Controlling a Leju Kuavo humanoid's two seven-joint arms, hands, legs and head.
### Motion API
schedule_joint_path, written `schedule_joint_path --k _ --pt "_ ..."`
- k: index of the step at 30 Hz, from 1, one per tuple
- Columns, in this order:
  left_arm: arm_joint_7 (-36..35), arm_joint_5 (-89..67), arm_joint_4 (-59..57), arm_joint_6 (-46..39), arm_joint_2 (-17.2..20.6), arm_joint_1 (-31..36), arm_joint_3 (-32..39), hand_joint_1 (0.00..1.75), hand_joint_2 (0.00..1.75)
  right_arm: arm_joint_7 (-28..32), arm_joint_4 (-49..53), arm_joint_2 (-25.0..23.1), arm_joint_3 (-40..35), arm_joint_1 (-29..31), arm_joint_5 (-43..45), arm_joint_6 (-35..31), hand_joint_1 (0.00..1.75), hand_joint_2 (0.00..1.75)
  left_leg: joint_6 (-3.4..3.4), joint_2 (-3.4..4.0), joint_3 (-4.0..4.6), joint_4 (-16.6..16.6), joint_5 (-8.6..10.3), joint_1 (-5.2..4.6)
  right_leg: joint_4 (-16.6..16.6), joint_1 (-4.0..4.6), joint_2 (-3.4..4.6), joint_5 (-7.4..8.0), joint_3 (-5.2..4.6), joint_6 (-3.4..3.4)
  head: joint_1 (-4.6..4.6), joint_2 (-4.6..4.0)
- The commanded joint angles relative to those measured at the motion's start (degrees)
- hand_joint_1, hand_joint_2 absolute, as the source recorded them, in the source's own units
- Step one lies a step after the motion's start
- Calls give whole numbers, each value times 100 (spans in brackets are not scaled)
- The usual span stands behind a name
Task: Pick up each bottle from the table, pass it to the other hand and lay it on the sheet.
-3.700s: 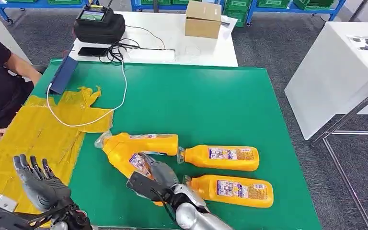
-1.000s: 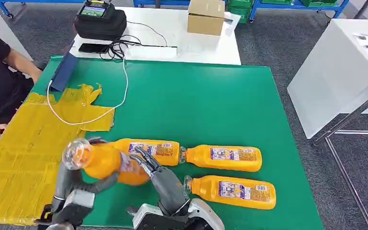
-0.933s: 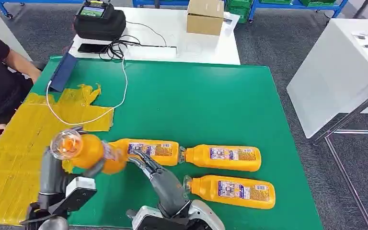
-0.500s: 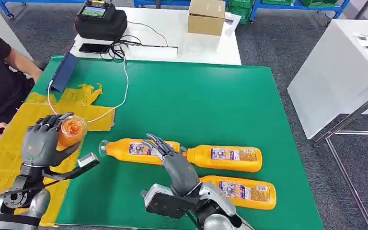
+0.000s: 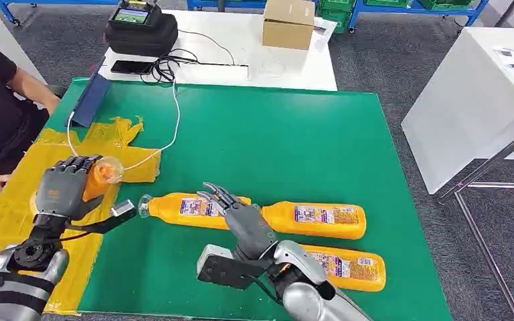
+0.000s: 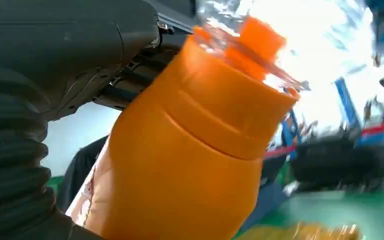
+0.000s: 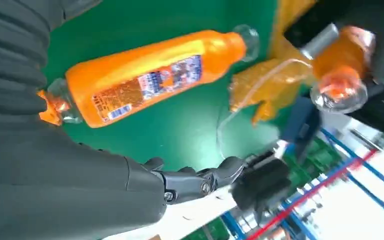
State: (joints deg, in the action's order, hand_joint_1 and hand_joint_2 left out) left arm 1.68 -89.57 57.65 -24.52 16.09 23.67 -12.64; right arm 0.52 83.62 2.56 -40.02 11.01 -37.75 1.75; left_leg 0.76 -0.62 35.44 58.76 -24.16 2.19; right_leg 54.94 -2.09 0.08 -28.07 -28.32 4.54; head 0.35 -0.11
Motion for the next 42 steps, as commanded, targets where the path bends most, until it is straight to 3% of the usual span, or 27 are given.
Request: schedule_joint_path --k 1,2,3,5,11,15,26,33,34,42 --pt "54 -43 -2170 247 4 1187 -1281 134 175 -208 -1479 28 -79 817 29 232 0 175 -16 9 -3 -11 9 -9 -5 -3 3 8 42 -19 0 0" --pt "268 -43 -2244 203 -42 1232 -1325 0 175 -250 -1742 28 -50 938 19 275 0 175 -18 3 -14 -13 9 -10 -8 -3 -5 7 62 -18 0 0" --pt "272 -38 -2362 347 -138 1294 -1291 0 0 -282 -2012 35 -22 1060 1 298 0 175 -17 -1 -8 -8 11 -7 -2 -2 -6 9 61 -8 -2 0" --pt "224 -43 -2388 426 -177 1332 -1445 0 0 -270 -2519 -9 48 1218 -76 299 0 175 -20 -2 -10 -9 15 -9 -4 -4 -7 12 62 -9 -2 0" --pt "1140 606 -2180 812 -585 1487 -1297 0 0 -283 -4007 -426 273 1760 -343 346 0 175 -23 -7 2 -7 22 -12 2 -5 -13 15 47 -14 0 0" --pt "1839 1748 -1684 1541 -826 1532 -1205 0 0 -190 -4866 -718 346 1974 -681 186 0 175 -29 -10 4 -8 24 -14 2 -5 -18 12 49 -22 0 0" --pt "2733 4421 -858 2737 -1250 1341 -339 0 0 -250 -5480 -1203 196 2400 -1250 153 0 175 -19 11 16 5 17 -9 15 -3 7 16 29 -5 -2 0" --pt "2729 5258 -900 3053 -1617 1460 93 0 0 -324 -6075 -1447 -354 2582 -1615 914 0 175 -21 1 10 -1 21 -8 17 -1 -8 13 34 -11 0 0" --pt "2748 5423 -912 3139 -1664 1473 193 0 0 -338 -6130 -1473 -357 2551 -1600 1033 175 175 -18 1 11 2 20 -7 18 -2 -5 13 33 -3 -2 0" --pt "2477 6634 -604 3577 -1933 1309 1031 0 0 -492 -6234 -1464 -377 2213 -1577 1090 175 175 -16 13 -23 -11 24 -5 5 1 12 18 54 -10 -2 0"
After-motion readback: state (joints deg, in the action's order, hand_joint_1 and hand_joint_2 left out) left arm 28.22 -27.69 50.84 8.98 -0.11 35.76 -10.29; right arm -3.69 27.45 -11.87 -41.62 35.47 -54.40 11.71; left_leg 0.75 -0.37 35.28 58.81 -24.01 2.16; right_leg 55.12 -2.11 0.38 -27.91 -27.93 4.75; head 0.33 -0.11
